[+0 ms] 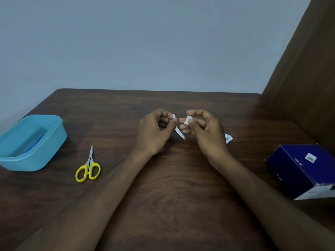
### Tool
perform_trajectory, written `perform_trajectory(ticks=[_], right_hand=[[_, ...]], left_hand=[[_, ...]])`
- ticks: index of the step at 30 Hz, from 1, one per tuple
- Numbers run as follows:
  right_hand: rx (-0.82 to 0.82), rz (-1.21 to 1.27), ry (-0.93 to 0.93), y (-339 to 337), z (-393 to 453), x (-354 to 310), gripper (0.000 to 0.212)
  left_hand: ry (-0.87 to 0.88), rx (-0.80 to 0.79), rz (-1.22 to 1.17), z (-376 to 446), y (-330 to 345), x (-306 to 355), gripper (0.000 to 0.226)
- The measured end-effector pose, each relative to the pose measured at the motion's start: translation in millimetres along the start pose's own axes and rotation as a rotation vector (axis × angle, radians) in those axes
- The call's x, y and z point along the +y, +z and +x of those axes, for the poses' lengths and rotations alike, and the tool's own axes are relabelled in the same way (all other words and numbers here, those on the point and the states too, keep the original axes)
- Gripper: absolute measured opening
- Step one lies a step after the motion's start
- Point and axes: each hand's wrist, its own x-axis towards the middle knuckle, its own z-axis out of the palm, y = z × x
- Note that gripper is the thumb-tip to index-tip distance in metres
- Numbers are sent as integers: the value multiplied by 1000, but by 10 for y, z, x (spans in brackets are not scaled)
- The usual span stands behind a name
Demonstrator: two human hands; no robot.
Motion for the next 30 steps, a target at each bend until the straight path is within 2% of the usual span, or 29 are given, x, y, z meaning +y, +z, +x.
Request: perform_trajectory(ticks=[4, 8, 11, 15, 22, 27, 30], right_hand=[[-47, 113, 108, 14, -33, -25, 11], [-9, 285, 221, -9, -16, -89, 12], [17, 295, 242, 1, 11, -80, 17], [25, 306, 256, 7, 18, -80, 7], [4, 416, 318, -26, 20, -126, 10], [-41, 332, 279, -58, 13, -105, 33], [-50, 128, 141, -52, 1, -63, 29]], left_hand=[[20, -14, 28, -9, -8, 24, 6], [19, -14, 57, -8, -13, 14, 7], [19, -14, 69, 0, -8, 23, 7], [22, -24, 73, -3, -8, 37, 7], [24, -35, 86, -13, -16, 44, 6], [22, -23, 67, -7, -20, 46, 7], [24, -20, 70, -10, -18, 53, 7]])
